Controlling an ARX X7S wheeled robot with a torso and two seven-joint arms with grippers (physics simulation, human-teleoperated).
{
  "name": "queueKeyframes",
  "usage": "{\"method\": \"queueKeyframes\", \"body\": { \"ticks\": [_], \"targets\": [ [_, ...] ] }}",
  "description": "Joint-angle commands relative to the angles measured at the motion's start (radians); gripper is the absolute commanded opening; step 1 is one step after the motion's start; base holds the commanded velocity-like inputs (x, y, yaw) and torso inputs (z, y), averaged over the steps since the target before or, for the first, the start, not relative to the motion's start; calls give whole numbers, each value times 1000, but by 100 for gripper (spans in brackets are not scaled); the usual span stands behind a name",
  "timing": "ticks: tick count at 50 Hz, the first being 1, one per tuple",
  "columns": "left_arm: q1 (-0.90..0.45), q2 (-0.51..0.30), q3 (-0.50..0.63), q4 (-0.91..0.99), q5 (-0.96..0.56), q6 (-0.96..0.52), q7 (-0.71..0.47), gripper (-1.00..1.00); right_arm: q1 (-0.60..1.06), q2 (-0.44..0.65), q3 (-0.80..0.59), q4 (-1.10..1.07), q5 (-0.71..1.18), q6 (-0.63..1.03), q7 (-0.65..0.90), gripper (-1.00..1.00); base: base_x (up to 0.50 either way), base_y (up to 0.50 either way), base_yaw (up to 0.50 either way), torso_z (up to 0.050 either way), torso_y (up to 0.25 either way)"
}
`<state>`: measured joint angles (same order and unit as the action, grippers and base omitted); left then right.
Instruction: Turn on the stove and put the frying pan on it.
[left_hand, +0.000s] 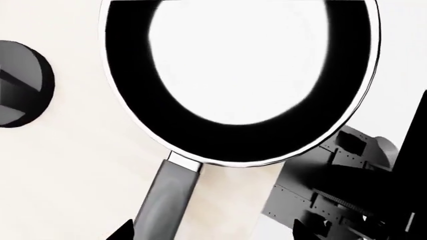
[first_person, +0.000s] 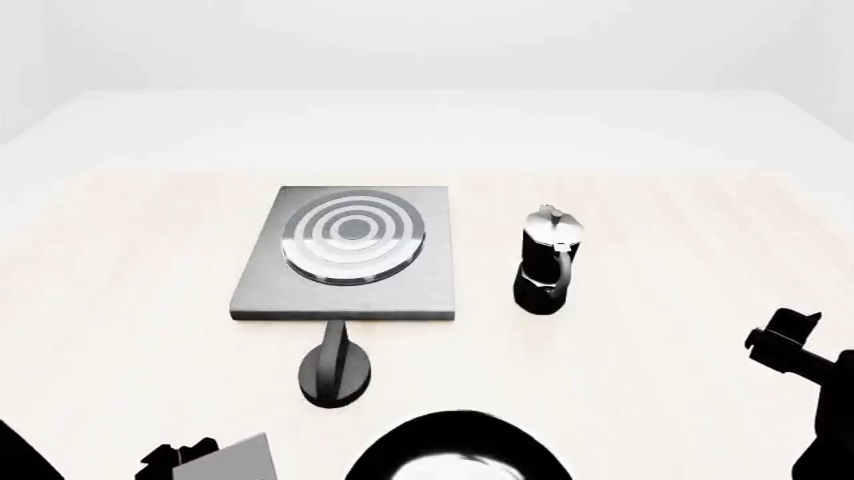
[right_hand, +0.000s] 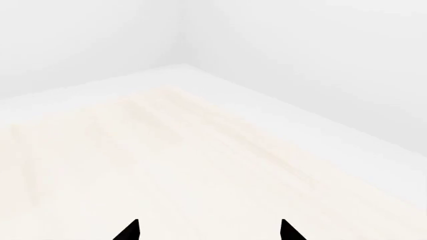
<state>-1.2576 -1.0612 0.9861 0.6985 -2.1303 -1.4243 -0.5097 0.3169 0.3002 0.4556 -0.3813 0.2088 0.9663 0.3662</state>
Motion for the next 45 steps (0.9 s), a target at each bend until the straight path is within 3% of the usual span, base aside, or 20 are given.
{"method": "queueKeyframes", "body": {
  "ticks": [1, 6, 19, 35, 45],
  "targets": [
    [30, 0, 21, -14, 20, -3, 19, 100, -2, 1, -5, 1, 1, -2, 2, 100, 0, 0, 0, 0, 0],
    [36, -12, 36, -25, 27, -4, 8, 100, -3, 0, -7, 3, 1, -5, 4, 100, 0, 0, 0, 0, 0],
    [-38, -49, 134, -92, -39, -4, -151, 100, -3, 1, -9, 0, 4, -2, 7, 100, 0, 0, 0, 0, 0],
    [-51, -38, 145, -104, -25, -11, -146, 100, -1, 2, -17, 11, 5, -9, 11, 100, 0, 0, 0, 0, 0],
    [-1, -21, 103, -138, 113, -46, -24, 100, -5, 3, -15, 7, 9, -11, 12, 100, 0, 0, 0, 0, 0]
  ]
}}
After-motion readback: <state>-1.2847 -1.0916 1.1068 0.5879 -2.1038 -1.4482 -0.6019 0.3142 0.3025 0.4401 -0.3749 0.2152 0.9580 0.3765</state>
